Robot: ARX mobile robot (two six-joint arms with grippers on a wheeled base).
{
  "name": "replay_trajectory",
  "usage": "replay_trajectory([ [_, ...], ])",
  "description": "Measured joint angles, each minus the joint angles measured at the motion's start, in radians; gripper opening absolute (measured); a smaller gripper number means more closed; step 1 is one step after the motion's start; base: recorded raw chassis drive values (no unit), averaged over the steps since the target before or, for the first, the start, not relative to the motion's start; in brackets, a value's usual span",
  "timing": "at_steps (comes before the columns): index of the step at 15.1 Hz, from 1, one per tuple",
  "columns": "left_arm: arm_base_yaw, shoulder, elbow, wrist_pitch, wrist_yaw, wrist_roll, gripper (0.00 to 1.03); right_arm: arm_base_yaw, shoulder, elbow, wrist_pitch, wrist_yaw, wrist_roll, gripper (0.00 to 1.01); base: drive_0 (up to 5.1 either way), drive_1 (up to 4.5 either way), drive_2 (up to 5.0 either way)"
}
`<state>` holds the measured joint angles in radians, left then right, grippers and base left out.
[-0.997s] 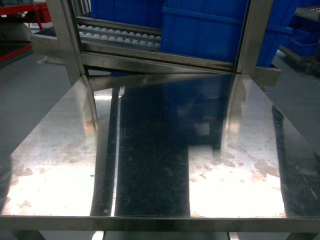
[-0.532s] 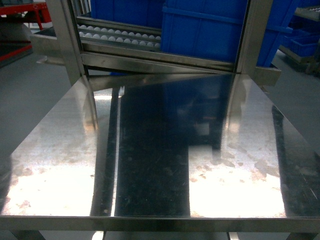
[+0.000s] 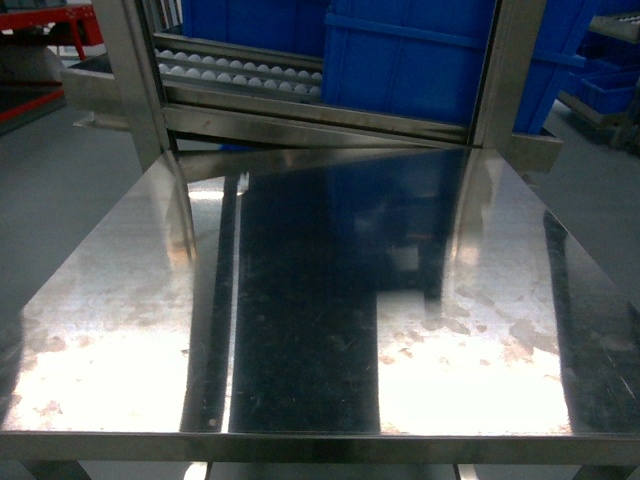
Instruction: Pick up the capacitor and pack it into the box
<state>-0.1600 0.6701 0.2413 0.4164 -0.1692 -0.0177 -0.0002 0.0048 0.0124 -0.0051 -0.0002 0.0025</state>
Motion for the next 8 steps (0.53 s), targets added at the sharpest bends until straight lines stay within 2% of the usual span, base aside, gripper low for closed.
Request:
replay_trajectory([
  [4,0.061,-0.121,-0.1,-0.013,0.066,0.0,0.45,0.0,0.0,0.0,0.0,0.0,0.0,0.98,0.0,0.0,0.0],
  [5,0.161,-0.172,-0.133,-0.038,0.158,0.002,0.45,0.0,0.0,0.0,0.0,0.001,0.0,0.98,0.0,0.0,0.0],
  [8,0.158,-0.266,-0.177,-0.085,0.169,0.003,0.45,0.0,0.0,0.0,0.0,0.0,0.0,0.98,0.0,0.0,0.0],
])
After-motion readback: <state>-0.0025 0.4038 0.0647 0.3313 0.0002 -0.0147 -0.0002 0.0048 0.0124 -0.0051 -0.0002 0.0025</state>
